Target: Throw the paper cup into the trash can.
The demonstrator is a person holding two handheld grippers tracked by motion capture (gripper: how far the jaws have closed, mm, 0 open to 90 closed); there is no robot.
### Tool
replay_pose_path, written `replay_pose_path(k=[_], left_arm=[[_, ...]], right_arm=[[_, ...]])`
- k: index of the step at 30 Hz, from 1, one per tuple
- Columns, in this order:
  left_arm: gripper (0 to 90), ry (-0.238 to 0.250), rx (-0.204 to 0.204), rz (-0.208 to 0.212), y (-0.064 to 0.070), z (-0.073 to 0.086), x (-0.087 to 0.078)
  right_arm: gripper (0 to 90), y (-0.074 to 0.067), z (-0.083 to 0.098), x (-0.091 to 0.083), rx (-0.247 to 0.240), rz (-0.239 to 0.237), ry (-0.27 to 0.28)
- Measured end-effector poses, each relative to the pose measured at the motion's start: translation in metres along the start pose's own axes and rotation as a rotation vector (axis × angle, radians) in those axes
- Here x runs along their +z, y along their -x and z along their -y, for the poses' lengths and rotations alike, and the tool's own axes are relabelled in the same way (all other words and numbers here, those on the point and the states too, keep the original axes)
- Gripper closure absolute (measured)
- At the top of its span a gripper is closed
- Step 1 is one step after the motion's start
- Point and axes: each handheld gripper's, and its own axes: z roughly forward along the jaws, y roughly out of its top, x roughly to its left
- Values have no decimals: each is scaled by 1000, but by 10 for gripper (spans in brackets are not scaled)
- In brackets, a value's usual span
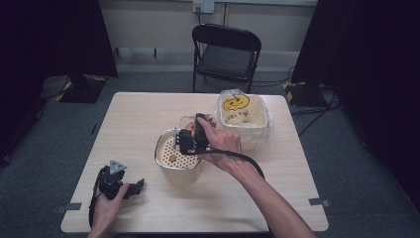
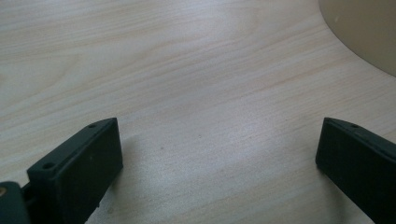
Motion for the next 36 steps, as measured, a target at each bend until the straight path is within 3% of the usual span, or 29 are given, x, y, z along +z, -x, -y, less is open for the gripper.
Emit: replay_pose_path(k=[2,10,24,29,36], left_arm=[[0,0,0,0,0,0,0],[0,0,1,0,0,0,0],[0,0,0,0,0,0,0],[0,0,0,0,0,0,0],[0,1,-1,0,0,0,0]], right_arm=[[486,-2,-3,1,-74,44,-17],[487,0,-5,4,-127,78,-42],[495,-6,-7,5,-301,176,-75],[496,-8,-7,5,-328,202,-75],[497,-9,-6,3,-421,257,-80]])
